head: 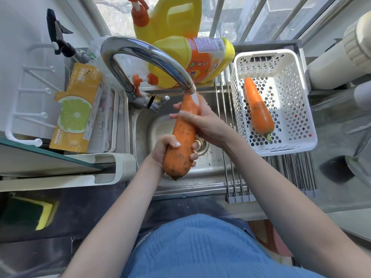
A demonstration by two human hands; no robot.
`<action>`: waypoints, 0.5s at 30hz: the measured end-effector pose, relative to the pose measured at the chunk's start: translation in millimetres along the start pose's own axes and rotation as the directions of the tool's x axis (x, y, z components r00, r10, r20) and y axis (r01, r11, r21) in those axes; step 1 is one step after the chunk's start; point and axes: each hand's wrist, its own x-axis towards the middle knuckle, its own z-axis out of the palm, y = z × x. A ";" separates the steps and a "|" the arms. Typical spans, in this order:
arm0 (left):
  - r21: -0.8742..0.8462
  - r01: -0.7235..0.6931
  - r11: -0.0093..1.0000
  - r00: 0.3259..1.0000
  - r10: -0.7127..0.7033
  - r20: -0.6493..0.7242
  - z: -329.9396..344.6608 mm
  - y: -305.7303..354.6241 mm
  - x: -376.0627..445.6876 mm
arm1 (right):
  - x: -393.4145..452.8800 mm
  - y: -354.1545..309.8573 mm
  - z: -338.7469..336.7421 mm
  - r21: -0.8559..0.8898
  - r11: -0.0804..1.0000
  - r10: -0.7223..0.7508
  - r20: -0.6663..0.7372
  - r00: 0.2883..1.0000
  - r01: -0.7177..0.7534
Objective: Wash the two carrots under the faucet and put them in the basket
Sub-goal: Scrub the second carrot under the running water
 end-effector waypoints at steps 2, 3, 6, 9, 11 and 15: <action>0.002 -0.004 1.000 1.000 0.004 0.008 1.7 4.7 0.4 | -3.0 2.7 -7.6 -0.118 0.993 0.048 0.124 0.991 -0.033; 0.008 -0.010 1.000 1.000 0.011 -0.013 1.2 7.1 1.3 | -5.7 4.3 -9.3 -0.159 0.985 0.089 0.154 0.984 -0.064; 0.013 -0.025 1.000 0.999 0.026 -0.044 4.4 10.1 4.9 | -7.8 8.6 -14.7 -0.100 0.989 0.125 0.185 0.975 -0.108; -0.111 -0.036 0.993 0.998 0.030 -0.055 7.7 8.9 9.7 | -9.1 5.1 -20.0 0.040 0.992 0.107 0.241 0.965 -0.120; -0.182 -0.018 0.983 1.000 0.017 -0.008 8.2 10.5 11.4 | -10.1 4.3 -19.9 0.083 0.991 0.088 0.198 0.976 -0.106; -0.110 -0.014 0.994 1.000 0.011 -0.024 6.7 13.7 15.0 | -9.1 8.7 3.4 -0.144 0.988 0.033 -0.167 0.985 -0.058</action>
